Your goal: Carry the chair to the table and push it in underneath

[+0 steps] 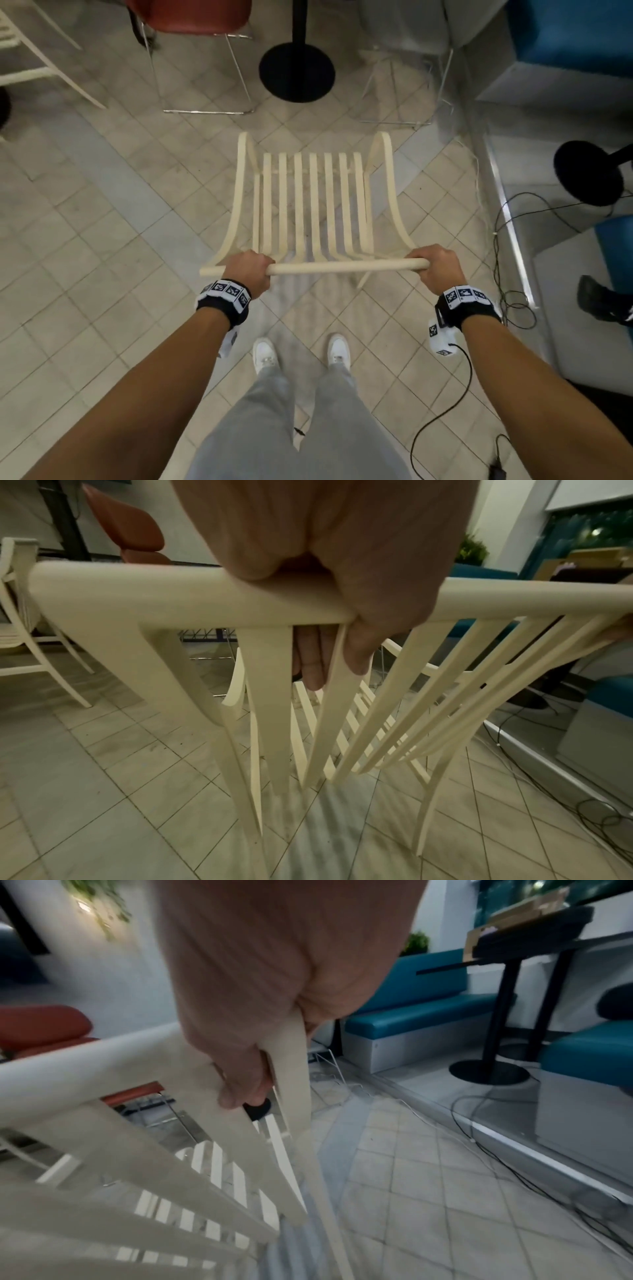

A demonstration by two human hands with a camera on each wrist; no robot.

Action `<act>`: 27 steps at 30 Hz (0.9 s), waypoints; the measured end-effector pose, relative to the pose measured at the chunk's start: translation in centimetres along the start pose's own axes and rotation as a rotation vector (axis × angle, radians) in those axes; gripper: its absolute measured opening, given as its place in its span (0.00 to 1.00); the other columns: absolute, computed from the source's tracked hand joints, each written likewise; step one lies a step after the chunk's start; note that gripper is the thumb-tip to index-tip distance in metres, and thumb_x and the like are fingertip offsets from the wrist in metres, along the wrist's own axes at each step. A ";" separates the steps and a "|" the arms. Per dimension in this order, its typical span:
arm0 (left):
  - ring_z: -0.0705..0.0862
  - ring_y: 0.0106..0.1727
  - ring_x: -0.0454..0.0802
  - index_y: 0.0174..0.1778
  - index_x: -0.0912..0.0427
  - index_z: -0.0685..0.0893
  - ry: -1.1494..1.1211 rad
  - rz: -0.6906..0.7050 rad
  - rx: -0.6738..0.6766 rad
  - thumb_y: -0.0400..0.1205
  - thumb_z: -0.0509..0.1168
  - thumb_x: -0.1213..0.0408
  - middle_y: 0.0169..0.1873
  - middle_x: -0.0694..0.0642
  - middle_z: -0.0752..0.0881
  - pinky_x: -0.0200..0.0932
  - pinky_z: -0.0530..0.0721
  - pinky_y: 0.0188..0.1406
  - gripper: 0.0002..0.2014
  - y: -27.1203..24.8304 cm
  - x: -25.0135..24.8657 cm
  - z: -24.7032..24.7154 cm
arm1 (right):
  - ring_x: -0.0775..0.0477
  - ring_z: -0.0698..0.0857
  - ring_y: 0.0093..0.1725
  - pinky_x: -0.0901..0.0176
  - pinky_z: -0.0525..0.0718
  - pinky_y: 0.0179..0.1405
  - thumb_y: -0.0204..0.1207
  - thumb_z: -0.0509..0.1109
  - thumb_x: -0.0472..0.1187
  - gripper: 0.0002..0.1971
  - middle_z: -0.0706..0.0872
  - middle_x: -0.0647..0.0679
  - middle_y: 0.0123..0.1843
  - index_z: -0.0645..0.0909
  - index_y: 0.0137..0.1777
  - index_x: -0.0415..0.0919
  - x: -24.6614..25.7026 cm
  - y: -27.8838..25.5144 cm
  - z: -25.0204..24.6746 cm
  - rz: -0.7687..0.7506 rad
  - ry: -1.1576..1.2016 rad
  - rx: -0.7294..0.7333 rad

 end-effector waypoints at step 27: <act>0.87 0.36 0.50 0.50 0.45 0.90 -0.349 0.112 -0.397 0.75 0.56 0.28 0.35 0.47 0.91 0.48 0.77 0.51 0.29 -1.1 2.1 1.7 | 0.41 0.78 0.53 0.45 0.73 0.58 0.72 0.37 0.80 0.46 0.83 0.46 0.53 0.84 0.57 0.45 13.1 -1.5 7.3 -0.198 -0.125 -0.024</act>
Point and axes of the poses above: each hand's wrist, its own y-axis towards the middle knuckle, its own z-axis out of the palm, x = y × z, the point moved 3 cm from there along y, towards the middle knuckle
